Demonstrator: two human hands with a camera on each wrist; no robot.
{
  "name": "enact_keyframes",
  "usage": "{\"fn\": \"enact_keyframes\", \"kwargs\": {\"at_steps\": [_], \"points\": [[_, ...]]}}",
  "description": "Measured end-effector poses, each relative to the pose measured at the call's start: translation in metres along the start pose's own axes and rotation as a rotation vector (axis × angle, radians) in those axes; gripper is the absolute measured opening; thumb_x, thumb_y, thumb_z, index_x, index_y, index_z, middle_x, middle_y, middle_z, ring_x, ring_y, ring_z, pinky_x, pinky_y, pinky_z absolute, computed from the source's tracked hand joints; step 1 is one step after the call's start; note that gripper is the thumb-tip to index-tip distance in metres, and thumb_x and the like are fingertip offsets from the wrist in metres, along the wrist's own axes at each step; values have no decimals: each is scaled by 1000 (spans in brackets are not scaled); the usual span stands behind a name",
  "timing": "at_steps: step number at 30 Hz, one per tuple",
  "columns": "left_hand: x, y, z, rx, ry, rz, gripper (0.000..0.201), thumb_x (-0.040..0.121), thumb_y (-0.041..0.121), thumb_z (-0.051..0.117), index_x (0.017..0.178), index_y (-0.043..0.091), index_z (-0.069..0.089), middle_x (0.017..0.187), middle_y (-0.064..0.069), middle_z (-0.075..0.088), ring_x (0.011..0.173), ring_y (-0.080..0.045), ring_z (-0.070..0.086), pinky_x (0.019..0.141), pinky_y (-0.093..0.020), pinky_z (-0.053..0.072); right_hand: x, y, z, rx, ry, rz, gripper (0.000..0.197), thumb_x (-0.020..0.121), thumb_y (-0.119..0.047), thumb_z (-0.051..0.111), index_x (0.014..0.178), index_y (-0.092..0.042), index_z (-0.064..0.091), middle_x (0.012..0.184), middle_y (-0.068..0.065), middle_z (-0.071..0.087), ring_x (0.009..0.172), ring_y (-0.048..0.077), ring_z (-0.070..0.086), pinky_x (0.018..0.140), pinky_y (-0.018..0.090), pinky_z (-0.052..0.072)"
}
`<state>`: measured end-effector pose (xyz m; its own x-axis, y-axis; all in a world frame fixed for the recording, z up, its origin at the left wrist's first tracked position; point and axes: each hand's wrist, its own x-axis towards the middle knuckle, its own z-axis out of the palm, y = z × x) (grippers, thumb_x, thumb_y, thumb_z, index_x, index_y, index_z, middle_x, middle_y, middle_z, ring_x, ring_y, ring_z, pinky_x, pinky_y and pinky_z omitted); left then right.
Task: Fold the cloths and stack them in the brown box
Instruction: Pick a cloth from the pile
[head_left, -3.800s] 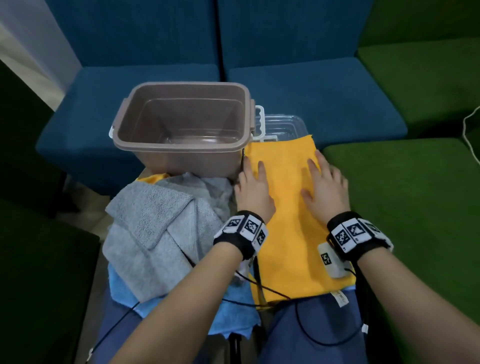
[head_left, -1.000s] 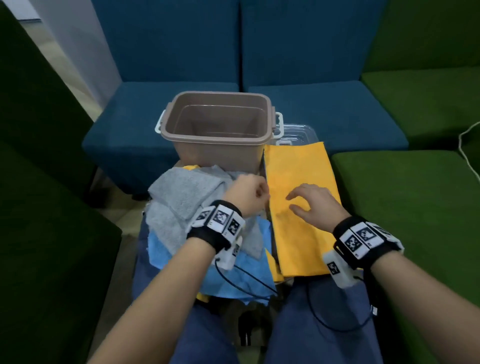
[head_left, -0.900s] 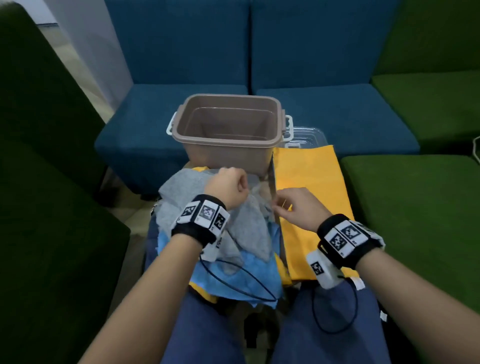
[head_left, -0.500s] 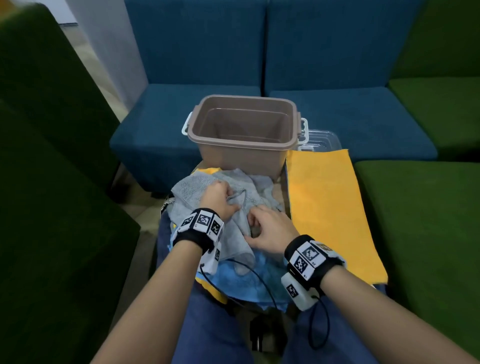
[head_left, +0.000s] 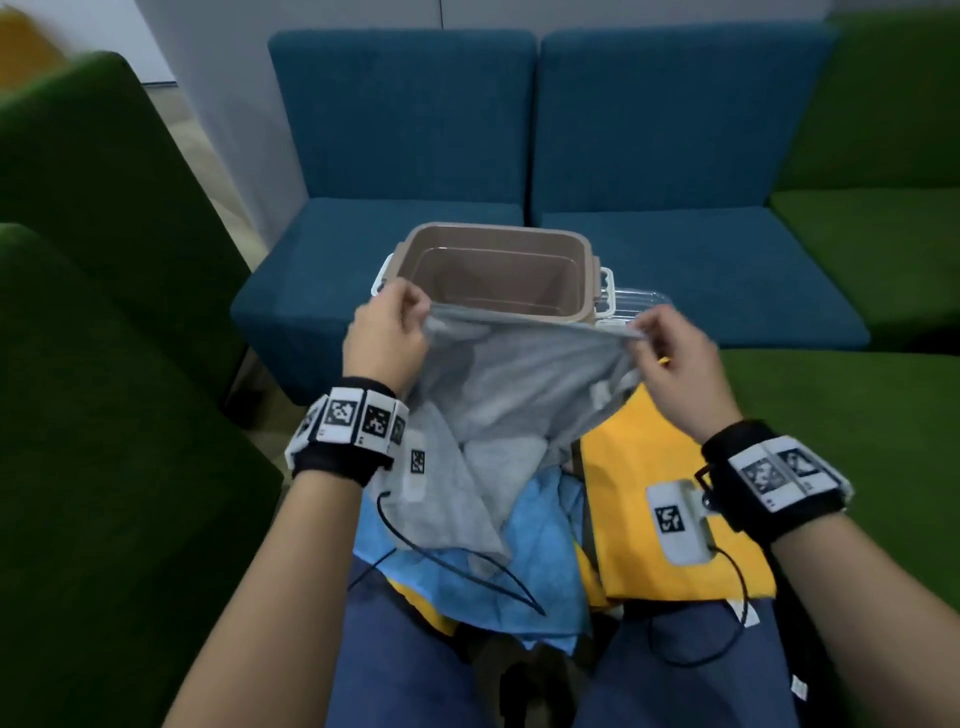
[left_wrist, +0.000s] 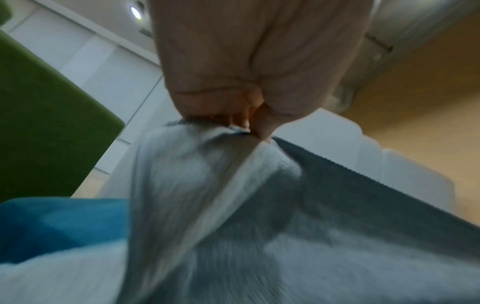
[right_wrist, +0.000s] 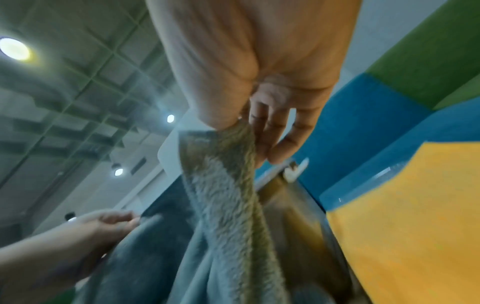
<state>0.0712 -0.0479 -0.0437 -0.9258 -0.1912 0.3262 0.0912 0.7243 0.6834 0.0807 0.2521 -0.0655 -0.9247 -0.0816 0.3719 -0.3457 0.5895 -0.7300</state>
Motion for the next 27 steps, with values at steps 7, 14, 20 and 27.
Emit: {"fn": "enact_keyframes", "kwargs": {"at_steps": [7,14,20,27], "points": [[33,47,-56,-131,148,251,8,82,28,72,78,23,67,72,18,61,68,6,56,74,-19,46,49,-21,-68,13,275,-31,9,88,-21,59,90,-23,67,74,-15,63,62,7,62,62,28,52],[59,24,-54,-6,130,197,13,83,21,73,82,8,72,81,-4,68,74,-13,57,69,-12,42,70,-5,-86,-205,390,13,15,86,-18,64,90,-6,72,84,12,69,73,14,56,72,24,44],[47,-5,-17,-15,125,24,17,84,29,72,77,13,68,74,4,60,77,-20,61,74,-29,47,59,21,-67,-364,333,135,12,87,-21,64,87,-10,69,87,12,70,81,30,61,75,35,47],[8,52,31,-166,-253,257,26,71,23,85,62,20,60,53,17,50,51,7,46,54,-9,31,31,-38,11,-90,-218,-229,40,81,-14,74,120,-17,65,98,-17,64,74,1,60,75,18,48]]}}
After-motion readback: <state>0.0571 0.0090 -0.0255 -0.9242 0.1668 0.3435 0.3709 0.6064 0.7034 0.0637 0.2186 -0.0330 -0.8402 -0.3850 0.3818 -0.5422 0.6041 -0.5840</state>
